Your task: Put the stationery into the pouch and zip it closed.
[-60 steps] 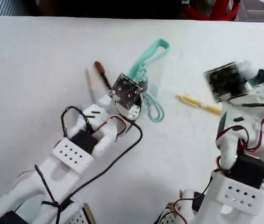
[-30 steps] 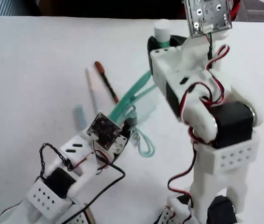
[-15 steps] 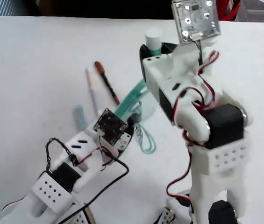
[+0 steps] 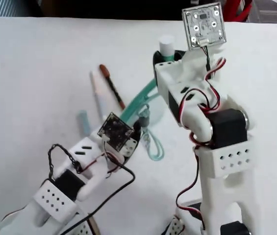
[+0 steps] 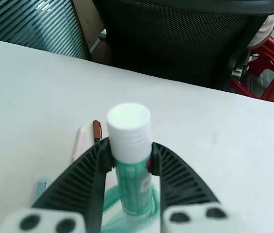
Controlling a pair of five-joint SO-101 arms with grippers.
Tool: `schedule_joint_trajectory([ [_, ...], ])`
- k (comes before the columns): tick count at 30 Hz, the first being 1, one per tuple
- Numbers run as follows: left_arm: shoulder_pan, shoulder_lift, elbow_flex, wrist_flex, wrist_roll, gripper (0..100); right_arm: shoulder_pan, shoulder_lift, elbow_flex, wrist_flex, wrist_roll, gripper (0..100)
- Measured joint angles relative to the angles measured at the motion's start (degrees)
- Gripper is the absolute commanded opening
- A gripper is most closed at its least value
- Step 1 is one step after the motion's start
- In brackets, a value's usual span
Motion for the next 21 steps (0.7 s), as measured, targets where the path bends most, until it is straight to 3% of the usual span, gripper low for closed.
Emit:
schedule_joint_trajectory([
  [6, -0.1, 0.5, 0.0, -0.6, 0.0, 3, 0.2, -3.5, 6.0, -4.3, 0.1, 1.9],
  [10, -0.1, 0.5, 0.0, -0.5, 0.0, 12, -0.6, -6.9, 10.2, -5.0, 0.2, 1.9],
  [13, -0.2, 0.4, 0.0, -0.3, 0.0, 13, -1.9, -8.9, 15.2, -5.5, 0.1, 1.9],
  [21, -5.6, 1.0, 0.1, -2.3, 3.6, 13, -4.6, -11.6, 23.8, -14.7, 0.1, 1.9],
])
